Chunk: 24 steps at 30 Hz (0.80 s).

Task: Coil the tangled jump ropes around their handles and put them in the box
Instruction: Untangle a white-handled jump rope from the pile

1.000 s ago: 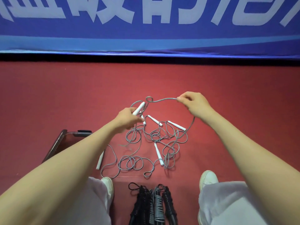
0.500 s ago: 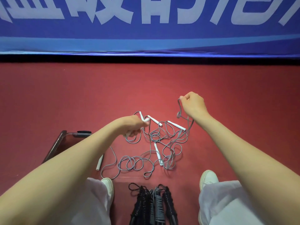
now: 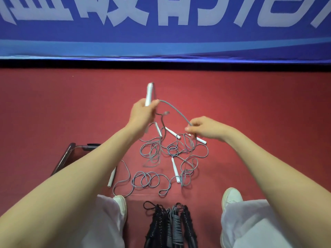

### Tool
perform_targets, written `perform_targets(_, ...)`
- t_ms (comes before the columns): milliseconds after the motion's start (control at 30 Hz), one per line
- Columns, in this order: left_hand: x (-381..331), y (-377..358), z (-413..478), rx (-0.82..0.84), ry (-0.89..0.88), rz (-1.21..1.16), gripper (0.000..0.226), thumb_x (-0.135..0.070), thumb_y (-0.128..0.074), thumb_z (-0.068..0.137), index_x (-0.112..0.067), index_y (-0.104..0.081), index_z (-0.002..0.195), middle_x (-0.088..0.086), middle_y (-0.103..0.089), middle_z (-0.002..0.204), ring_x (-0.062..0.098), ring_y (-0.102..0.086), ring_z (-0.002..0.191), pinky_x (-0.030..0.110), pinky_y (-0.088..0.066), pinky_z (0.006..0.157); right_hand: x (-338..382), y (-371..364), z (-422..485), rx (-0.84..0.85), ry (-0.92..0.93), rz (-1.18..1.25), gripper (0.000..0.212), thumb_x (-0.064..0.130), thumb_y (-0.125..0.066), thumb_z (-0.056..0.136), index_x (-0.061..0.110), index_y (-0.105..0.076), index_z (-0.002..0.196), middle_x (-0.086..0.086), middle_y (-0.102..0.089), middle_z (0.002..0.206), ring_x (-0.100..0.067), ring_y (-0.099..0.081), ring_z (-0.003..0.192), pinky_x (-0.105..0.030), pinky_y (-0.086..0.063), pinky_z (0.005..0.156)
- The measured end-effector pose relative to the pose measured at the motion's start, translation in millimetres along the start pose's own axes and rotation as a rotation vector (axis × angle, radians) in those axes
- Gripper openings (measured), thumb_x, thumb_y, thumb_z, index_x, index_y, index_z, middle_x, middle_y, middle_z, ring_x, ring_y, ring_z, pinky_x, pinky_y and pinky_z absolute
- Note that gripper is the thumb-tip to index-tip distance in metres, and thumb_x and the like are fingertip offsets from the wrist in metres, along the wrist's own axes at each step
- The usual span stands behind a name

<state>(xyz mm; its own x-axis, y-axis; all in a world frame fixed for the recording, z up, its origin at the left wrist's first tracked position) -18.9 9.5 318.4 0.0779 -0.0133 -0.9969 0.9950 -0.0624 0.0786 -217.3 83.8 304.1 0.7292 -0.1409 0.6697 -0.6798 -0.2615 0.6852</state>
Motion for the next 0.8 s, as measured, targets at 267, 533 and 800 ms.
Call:
perform_targets(267,14,0,-12,0.379,-0.004,0.305,0.034,-0.022,-0.074,0.084,-0.017,-0.056,0.113,-0.006,-0.050,0.067,0.008,-0.041,0.048,0.021,-0.036,0.046,22,18,-7,-0.205,0.202,-0.116,0.013,0.028,-0.054,0.097,0.021,-0.064,0.093,0.009,-0.051,0.061,-0.005,-0.043,0.057,-0.016,-0.031,0.054)
perform_targets(533,-16,-27,-34,0.589,-0.126,0.105,0.017,-0.020,-0.065,0.091,-0.005,-0.064,0.097,0.008,-0.044,0.066,0.011,-0.033,0.051,0.018,-0.028,0.047,45,15,-14,-0.153,0.287,-0.040,0.019,0.031,-0.055,0.096,0.021,-0.069,0.087,0.007,-0.045,0.058,-0.009,-0.038,0.055,-0.030,-0.032,0.058)
perform_targets(800,-13,-27,-30,0.497,-0.157,0.234,0.023,-0.030,-0.065,0.087,-0.012,-0.052,0.081,-0.009,-0.043,0.055,0.012,-0.035,0.048,0.023,-0.029,0.046,37,17,-15,-0.079,0.268,-0.001,0.014,0.030,-0.069,0.088,0.020,-0.064,0.079,0.010,-0.051,0.059,-0.003,-0.044,0.054,-0.018,-0.034,0.054)
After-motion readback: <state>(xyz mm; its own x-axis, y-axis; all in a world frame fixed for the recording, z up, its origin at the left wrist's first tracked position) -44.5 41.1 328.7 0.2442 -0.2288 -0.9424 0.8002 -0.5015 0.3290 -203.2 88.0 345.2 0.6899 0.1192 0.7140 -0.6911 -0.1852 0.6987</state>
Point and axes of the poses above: each hand's wrist, its own z-axis towards the middle knuckle, its own y-axis out of the back of the hand, x = y × z, the point moved 5 cm from there along z, towards the middle knuckle
